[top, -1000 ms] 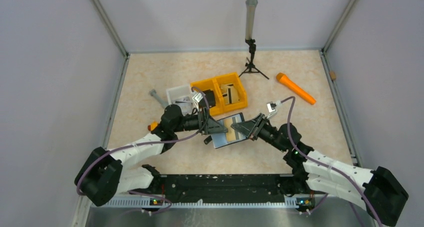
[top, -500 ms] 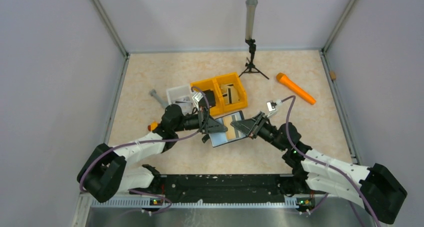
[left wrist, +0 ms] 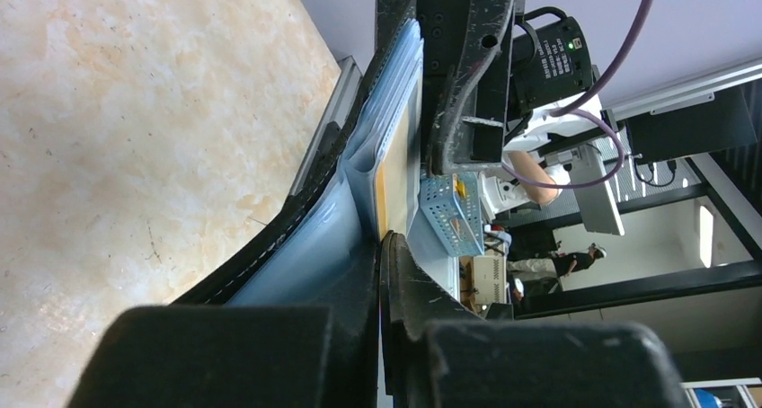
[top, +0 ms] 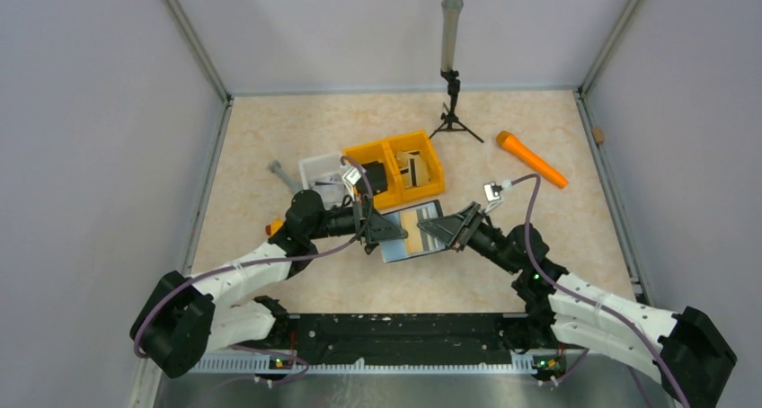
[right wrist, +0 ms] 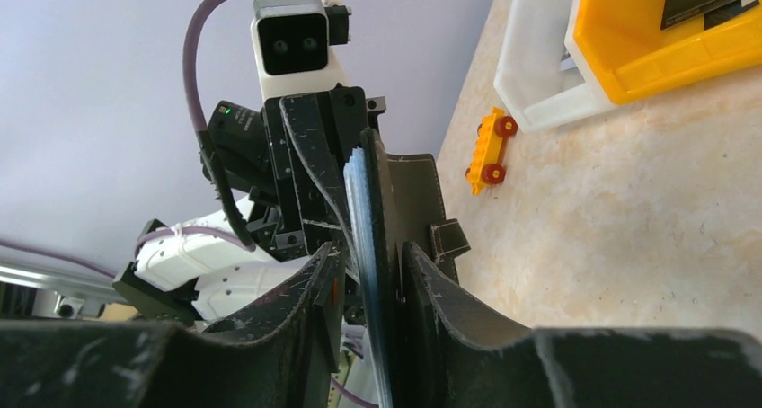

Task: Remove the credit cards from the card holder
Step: Remove the credit card from the card holder.

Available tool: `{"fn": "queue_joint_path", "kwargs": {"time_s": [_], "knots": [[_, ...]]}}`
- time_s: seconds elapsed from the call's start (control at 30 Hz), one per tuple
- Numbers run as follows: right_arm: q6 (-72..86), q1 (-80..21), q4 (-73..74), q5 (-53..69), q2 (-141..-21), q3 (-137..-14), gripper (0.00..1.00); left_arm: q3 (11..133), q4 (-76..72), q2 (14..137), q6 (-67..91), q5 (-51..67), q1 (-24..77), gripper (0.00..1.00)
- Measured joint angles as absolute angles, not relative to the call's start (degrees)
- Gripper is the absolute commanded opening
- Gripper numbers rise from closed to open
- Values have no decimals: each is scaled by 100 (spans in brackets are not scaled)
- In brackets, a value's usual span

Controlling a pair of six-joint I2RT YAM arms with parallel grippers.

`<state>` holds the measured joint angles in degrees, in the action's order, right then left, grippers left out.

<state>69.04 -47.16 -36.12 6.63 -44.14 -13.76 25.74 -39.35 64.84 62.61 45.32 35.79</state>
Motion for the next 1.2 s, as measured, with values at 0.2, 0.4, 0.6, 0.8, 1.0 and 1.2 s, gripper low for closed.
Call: {"fn": "queue_joint_path", "kwargs": {"time_s": [0.2,0.4,0.6,0.8,1.0,1.2], "knots": [[6908,-4720,-3529,681,-4399,-1376,27,2508,-3881,6438,6235,4517,3570,0],[6908,-4720,-3424,681,-4342,-1376,27,2370,-3876,6335,6237,4519,3511,0],[6910,-4720,-3422,681,-4335,-1376,19,2314,-3898,6307,6243,4539,3444,0],[6910,-4718,-3371,672,-4335,-1376,10,2279,-3935,6267,6311,4582,3382,0],[6928,-4718,-3361,679,-4335,-1376,10,2233,-3992,6259,6337,4587,3367,0],[6969,-4718,-3336,679,-4313,-1350,5,2182,-4014,6217,6359,4613,3330,0]]}}
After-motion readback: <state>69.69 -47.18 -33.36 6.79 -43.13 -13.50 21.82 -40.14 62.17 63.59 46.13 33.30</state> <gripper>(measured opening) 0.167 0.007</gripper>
